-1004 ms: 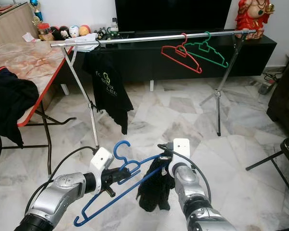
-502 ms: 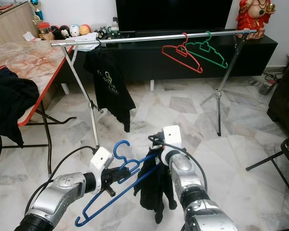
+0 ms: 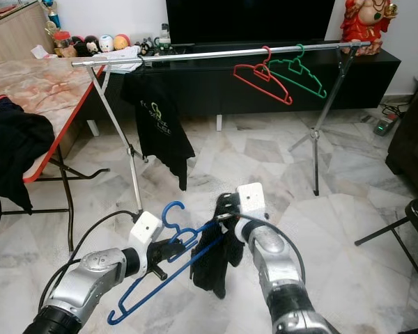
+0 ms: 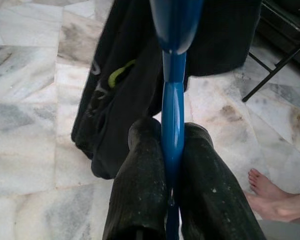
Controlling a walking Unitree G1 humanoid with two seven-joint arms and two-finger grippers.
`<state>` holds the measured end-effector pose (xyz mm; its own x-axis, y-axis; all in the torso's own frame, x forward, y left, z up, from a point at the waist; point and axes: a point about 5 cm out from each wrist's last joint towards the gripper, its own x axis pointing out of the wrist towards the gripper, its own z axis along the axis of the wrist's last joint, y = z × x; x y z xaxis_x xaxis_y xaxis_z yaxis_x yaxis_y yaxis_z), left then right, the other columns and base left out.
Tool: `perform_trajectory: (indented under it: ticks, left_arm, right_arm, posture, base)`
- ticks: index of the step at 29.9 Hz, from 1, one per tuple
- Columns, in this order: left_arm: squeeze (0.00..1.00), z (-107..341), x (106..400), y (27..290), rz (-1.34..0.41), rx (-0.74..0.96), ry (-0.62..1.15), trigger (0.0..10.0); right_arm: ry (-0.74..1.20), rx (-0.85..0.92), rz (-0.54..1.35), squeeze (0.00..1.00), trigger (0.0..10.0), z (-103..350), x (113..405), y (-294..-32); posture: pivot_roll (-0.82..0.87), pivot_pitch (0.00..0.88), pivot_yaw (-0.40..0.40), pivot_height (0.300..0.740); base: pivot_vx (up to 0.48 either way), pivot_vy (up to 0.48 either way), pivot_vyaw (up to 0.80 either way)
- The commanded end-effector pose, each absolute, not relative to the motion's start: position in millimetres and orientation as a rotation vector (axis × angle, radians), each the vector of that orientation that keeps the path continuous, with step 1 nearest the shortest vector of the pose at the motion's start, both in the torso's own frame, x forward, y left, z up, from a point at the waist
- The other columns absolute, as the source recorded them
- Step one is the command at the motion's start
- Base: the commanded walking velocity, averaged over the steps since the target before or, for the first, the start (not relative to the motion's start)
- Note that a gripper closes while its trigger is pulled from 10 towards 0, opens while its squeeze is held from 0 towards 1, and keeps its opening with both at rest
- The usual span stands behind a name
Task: Hang hanger
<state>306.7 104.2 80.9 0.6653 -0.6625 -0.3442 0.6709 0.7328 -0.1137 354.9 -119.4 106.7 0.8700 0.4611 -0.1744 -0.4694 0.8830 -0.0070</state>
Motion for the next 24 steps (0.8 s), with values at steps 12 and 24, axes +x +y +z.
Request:
perform_trajectory:
  ticks: [12,24]
  left_arm:
    - [0.00,80,317,111,-0.660,0.058,0.376,10.0]
    - [0.00,84,315,105,-0.720,0.032,0.349,10.0]
  right_arm:
    - [0.220,-0.093,0.245,0.00,10.0,107,349,-151]
    - [0.146,-0.043,0.404,0.00,10.0,126,347,-124]
  posture:
    - [-0.01,0.092,0.042,0.740]
    - [-0.01,0.090,0.043,0.740]
  base:
    - [0.000,0.000,0.00]
    - [0.000,0.000,0.00]
